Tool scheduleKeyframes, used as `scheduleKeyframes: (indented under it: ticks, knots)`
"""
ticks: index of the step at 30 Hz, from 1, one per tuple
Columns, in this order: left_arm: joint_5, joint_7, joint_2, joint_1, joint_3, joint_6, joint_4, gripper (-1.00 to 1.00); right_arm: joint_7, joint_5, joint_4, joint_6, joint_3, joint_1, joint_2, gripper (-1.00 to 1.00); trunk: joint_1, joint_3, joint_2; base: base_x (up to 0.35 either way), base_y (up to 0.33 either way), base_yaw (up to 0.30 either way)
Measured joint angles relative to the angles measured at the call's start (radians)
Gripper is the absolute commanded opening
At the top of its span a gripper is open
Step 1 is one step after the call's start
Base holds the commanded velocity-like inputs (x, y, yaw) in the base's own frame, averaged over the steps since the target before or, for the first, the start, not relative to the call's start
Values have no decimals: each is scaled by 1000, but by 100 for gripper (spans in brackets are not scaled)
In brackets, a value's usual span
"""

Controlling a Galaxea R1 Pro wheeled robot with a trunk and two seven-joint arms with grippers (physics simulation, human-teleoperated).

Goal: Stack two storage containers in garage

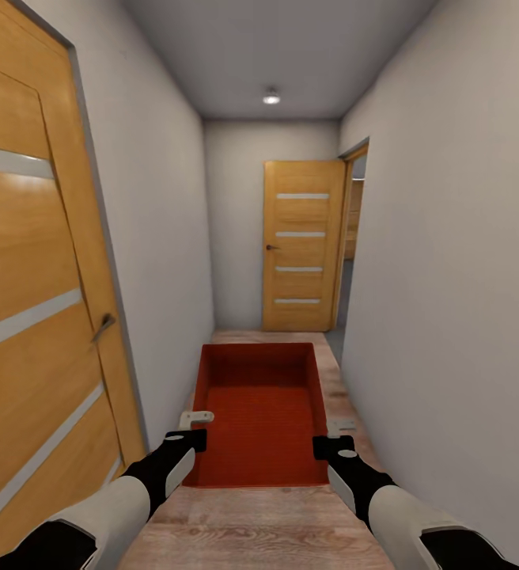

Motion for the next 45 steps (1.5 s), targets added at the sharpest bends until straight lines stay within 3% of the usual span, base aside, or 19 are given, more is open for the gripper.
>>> scheduleKeyframes:
  ticks: [45]
  knots:
    - [0, 0, 0, 0, 0, 1, 0, -100, 0, 0, 0, 1, 0, 0, 0, -100, 0, 0, 0, 322, 0, 0]
